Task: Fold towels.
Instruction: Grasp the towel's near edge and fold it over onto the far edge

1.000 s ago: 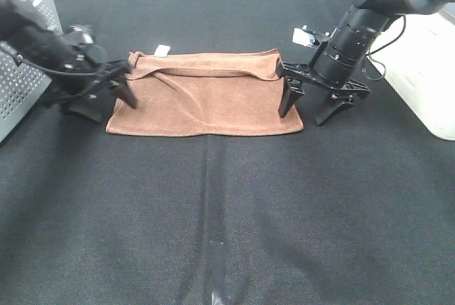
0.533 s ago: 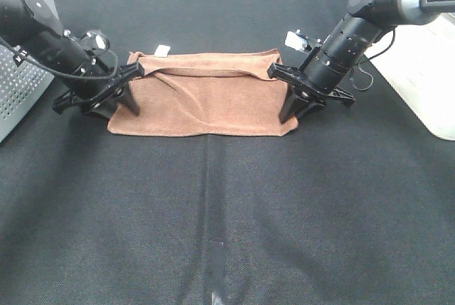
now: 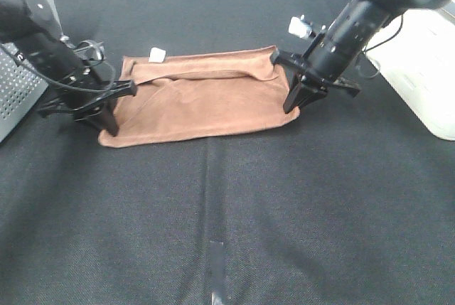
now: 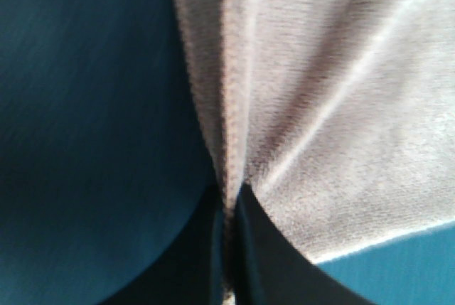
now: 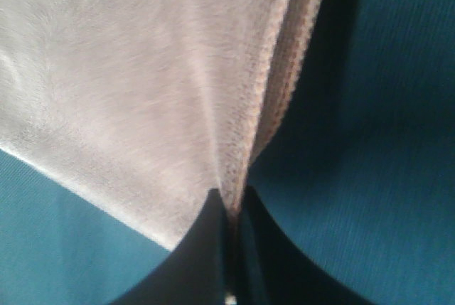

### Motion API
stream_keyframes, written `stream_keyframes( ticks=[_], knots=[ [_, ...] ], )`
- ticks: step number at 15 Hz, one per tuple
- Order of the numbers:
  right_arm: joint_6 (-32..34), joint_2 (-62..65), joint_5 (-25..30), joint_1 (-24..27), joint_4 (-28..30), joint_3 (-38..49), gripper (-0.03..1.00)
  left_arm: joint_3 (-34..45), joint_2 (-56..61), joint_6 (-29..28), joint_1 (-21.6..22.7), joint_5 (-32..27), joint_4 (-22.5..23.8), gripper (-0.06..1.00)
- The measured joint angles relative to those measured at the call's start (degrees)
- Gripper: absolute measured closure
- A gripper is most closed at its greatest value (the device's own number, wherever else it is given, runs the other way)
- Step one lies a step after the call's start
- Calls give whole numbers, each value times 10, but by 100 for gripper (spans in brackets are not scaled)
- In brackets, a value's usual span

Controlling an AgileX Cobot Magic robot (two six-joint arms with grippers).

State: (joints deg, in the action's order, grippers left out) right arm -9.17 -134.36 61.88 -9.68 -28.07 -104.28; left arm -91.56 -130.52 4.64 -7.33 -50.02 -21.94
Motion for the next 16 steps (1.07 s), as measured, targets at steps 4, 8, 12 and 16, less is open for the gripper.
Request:
stream_keyframes(
  ticks=[4,8,12,16],
  knots=[
    [-8,77,-38,0,-3,139,97,105,68,19,0,21,2,94],
    [-23,104,-80,-3,-5,211,97,146,94,32,-1,38,1,94],
    [-26,95,-99,-3,13,135,97,74,94,-6,8,60,1,94],
    [-19,19,-92,-3,17,-17,97,-37,45,-17,32,67,1,94]
  ],
)
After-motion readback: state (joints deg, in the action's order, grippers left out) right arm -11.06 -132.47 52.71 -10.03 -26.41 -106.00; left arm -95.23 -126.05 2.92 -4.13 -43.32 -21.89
